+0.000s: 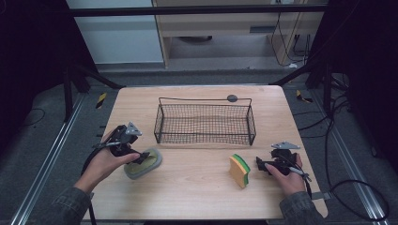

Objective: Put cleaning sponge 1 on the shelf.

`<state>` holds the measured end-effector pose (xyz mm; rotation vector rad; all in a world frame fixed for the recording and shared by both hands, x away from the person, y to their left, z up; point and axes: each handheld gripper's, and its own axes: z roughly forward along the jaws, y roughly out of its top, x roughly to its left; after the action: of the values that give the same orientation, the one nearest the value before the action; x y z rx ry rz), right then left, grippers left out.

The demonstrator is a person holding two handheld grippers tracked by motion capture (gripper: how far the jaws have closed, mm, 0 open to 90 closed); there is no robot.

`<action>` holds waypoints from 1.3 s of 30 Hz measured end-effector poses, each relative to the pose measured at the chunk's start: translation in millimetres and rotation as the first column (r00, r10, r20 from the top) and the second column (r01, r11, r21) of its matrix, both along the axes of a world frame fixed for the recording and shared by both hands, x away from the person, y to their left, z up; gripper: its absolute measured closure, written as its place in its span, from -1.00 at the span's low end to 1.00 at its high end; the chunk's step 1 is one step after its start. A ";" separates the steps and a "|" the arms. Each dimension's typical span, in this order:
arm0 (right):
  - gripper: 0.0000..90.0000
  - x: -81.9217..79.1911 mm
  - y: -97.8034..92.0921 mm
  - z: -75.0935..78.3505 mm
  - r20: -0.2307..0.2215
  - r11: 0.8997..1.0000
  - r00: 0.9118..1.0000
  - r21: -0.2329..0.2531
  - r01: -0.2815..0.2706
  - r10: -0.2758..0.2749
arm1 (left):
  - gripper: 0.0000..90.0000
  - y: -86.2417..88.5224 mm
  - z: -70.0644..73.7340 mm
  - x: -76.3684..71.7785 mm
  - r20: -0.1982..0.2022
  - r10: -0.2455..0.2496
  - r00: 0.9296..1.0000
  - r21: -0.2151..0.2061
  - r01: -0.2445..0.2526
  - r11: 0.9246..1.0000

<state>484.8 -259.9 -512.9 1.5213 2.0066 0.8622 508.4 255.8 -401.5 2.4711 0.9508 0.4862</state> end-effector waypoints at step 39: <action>-0.98 -2.1 -1.7 -0.2 0.003 1.000 1.000 -0.003 -0.010 0.010 | -0.03 -22.3 -16.8 14.7 -0.209 -0.128 0.969 0.170 0.165 0.972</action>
<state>482.8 -261.6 -513.1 1.5093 2.0139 0.8645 523.0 233.6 -418.3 2.7763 0.8179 0.2958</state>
